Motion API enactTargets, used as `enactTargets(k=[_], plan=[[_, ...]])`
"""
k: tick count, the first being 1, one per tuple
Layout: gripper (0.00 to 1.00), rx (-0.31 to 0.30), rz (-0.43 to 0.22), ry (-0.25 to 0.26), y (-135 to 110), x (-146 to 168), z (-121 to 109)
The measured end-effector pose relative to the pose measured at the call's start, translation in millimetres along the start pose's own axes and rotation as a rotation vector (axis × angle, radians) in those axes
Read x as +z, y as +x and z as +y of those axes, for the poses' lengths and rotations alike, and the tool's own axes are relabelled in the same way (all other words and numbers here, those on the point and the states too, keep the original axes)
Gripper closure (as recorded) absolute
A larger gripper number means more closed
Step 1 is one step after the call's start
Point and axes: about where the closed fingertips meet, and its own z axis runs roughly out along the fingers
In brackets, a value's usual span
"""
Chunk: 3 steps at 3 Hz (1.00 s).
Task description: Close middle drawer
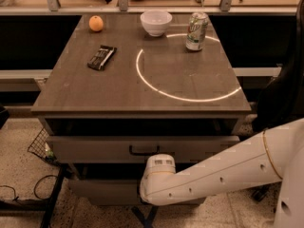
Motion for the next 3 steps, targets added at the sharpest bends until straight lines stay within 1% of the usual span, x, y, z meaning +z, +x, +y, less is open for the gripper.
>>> enactTargets(k=[1, 3], plan=[[1.00, 0.000, 0.000, 0.000, 0, 0, 0], [1.00, 0.020, 0.052, 0.018, -15, 27, -34]])
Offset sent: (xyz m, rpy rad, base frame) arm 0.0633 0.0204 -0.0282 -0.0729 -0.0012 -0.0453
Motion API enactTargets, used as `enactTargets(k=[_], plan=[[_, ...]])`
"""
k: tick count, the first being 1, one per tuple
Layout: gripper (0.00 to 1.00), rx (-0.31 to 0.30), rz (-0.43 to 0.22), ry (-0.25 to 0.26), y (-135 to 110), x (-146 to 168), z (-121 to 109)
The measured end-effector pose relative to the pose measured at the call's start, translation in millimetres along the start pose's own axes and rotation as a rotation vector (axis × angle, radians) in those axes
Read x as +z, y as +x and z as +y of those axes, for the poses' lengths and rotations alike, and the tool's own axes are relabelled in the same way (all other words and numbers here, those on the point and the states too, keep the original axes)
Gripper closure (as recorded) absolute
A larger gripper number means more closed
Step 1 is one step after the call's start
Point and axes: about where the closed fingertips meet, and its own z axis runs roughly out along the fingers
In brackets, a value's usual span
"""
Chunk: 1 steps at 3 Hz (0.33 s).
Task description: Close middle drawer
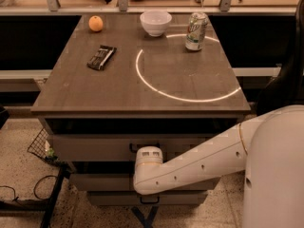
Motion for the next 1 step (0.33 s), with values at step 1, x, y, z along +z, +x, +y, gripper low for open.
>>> enactTargets(k=[1], plan=[[1.00, 0.000, 0.000, 0.000, 0.0, 0.0, 0.0]])
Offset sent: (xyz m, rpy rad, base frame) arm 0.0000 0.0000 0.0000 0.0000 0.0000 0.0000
